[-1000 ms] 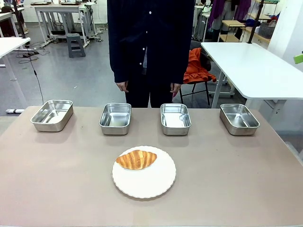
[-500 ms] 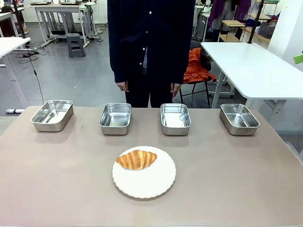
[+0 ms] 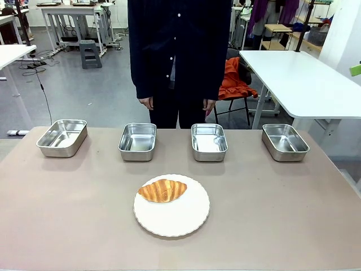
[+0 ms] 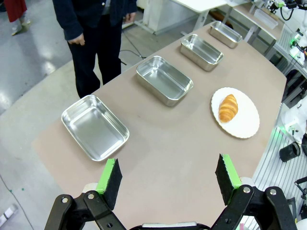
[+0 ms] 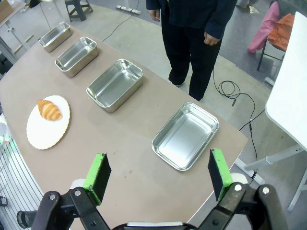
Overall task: Place the bread in the container.
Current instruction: Place the Butter Roll into the Airtight Container indicated by the human.
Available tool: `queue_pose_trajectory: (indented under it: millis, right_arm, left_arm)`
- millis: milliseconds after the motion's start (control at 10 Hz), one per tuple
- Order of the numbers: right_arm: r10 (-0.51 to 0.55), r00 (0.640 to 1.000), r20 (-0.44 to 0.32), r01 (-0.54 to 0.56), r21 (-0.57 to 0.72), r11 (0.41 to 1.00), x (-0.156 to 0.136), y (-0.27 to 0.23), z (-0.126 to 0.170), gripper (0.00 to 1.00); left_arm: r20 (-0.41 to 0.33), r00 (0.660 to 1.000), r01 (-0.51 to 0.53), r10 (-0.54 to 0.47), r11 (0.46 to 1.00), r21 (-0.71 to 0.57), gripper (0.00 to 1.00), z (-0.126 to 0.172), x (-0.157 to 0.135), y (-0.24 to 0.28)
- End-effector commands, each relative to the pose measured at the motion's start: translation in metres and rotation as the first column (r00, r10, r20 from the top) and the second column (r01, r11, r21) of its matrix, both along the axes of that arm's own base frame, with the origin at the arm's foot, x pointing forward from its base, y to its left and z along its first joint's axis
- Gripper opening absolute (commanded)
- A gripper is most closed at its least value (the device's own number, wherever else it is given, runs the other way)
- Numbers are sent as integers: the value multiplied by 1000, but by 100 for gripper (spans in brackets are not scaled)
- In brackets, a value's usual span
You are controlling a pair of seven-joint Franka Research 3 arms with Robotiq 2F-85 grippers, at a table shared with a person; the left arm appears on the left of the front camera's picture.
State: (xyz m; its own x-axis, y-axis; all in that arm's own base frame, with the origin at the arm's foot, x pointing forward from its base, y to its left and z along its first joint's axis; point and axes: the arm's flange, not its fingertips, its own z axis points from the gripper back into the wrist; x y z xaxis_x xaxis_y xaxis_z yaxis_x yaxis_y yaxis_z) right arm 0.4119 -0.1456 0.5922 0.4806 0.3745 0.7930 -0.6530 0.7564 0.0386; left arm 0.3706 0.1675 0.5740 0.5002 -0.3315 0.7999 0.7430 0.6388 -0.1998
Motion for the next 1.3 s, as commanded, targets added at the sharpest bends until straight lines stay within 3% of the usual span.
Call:
queue_pose_trajectory:
  millis: [0, 1200]
  right_arm:
    - [4, 1000, 6, -4, 2, 1000, 1, 0, 0, 100]
    - [4, 1000, 6, -4, 2, 1000, 1, 0, 0, 100]
  left_arm:
    - [12, 1000, 11, -11, 1000, 2, 100, 0, -1, 1]
    - [12, 1000, 11, -11, 1000, 2, 100, 0, -1, 1]
